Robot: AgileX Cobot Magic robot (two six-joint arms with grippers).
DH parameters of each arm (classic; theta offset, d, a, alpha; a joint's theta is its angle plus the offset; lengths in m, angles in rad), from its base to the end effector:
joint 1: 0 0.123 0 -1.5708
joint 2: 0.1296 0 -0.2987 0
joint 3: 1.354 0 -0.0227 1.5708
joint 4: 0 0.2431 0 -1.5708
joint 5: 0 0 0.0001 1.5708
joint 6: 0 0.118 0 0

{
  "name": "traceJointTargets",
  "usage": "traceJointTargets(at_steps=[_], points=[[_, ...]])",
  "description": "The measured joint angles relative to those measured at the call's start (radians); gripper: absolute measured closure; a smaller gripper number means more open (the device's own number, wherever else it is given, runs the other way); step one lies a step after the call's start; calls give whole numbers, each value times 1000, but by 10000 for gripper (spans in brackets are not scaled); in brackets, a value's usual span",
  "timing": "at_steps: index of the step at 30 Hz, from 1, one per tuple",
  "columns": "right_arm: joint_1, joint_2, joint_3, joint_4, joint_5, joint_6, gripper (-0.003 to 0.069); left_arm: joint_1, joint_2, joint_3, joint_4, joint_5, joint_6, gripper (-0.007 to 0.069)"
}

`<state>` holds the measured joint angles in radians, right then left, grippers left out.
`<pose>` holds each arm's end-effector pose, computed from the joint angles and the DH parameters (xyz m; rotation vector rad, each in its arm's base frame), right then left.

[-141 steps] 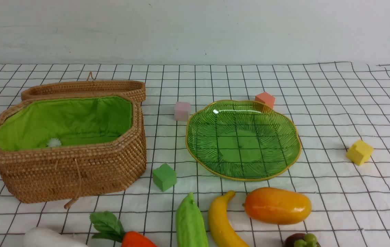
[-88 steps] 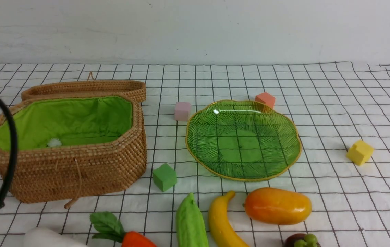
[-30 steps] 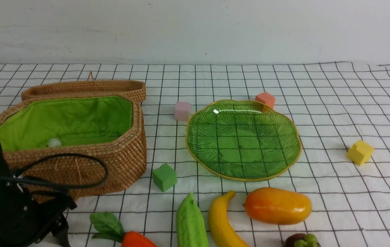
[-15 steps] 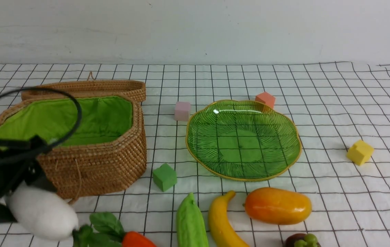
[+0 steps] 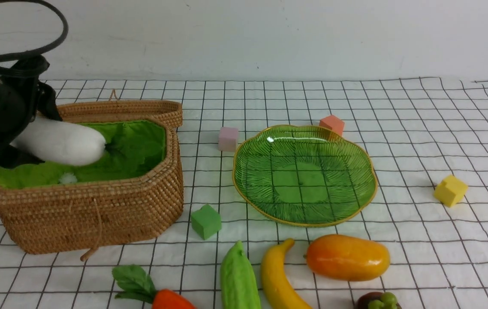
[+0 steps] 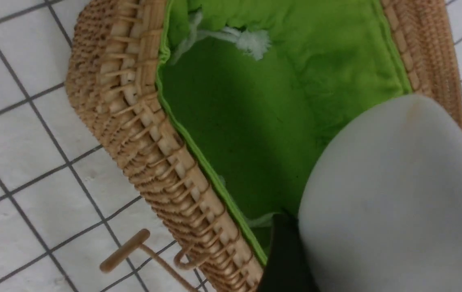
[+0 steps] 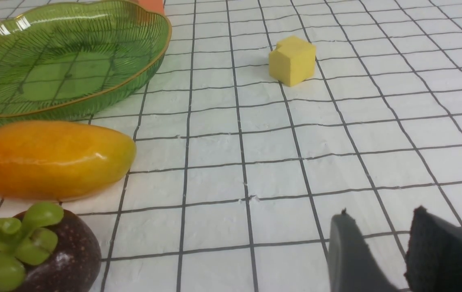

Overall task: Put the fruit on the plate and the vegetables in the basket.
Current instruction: Take a daikon with your left arm and place it on the basket on the left, then use the left arm to grab a carrot and put it into the left basket

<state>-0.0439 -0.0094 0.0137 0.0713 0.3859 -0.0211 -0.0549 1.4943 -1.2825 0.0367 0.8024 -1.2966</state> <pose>0.0565 0.0007 0.1664 0.0647 1.8718 0.0258 0.3303 -0.0150 0.3192 -1.4792 2.1053 -0.5017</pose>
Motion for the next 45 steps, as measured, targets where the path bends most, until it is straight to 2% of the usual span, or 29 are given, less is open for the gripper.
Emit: traceJointTargets(at_steps=[6, 9, 12, 14, 15, 17, 19, 22, 27, 29, 30, 31, 32, 33, 35, 40, 45], points=[[0, 0, 0, 0, 0, 0, 420, 0, 93, -70, 0, 6, -10, 73], [0, 0, 0, 0, 0, 0, 420, 0, 93, -95, 3, 11, 46, 29], [0, 0, 0, 0, 0, 0, 420, 0, 87, -119, 8, 40, 108, 26], [0, 0, 0, 0, 0, 0, 420, 0, 72, -145, 5, 102, 219, 39], [0, 0, 0, 0, 0, 0, 420, 0, 71, -145, 3, 102, 219, 40], [0, 0, 0, 0, 0, 0, 420, -9, 35, -159, -27, 197, 426, 60], [0, 0, 0, 0, 0, 0, 420, -35, 3, -159, -37, 277, 548, 74], [0, 0, 0, 0, 0, 0, 420, -88, -50, -123, -45, 382, 615, 81], [0, 0, 0, 0, 0, 0, 420, -208, -186, 98, -46, 379, 475, 83], [0, 0, 0, 0, 0, 0, 420, -268, -248, 258, -72, 284, 316, 83], [0, 0, 0, 0, 0, 0, 420, -279, -256, 283, -85, 264, 288, 83], [0, 0, 0, 0, 0, 0, 420, -324, -274, 377, -123, 181, 181, 83], [0, 0, 0, 0, 0, 0, 420, -335, -275, 398, -141, 159, 157, 83], [0, 0, 0, 0, 0, 0, 420, -386, -271, 480, -190, 67, 72, 83], [0, 0, 0, 0, 0, 0, 420, -438, -253, 539, -229, -49, 5, 83], [0, 0, 0, 0, 0, 0, 420, -531, -140, 577, -260, -259, -37, 83], [0, 0, 0, 0, 0, 0, 420, -534, 19, 557, -266, -320, -40, 83]])
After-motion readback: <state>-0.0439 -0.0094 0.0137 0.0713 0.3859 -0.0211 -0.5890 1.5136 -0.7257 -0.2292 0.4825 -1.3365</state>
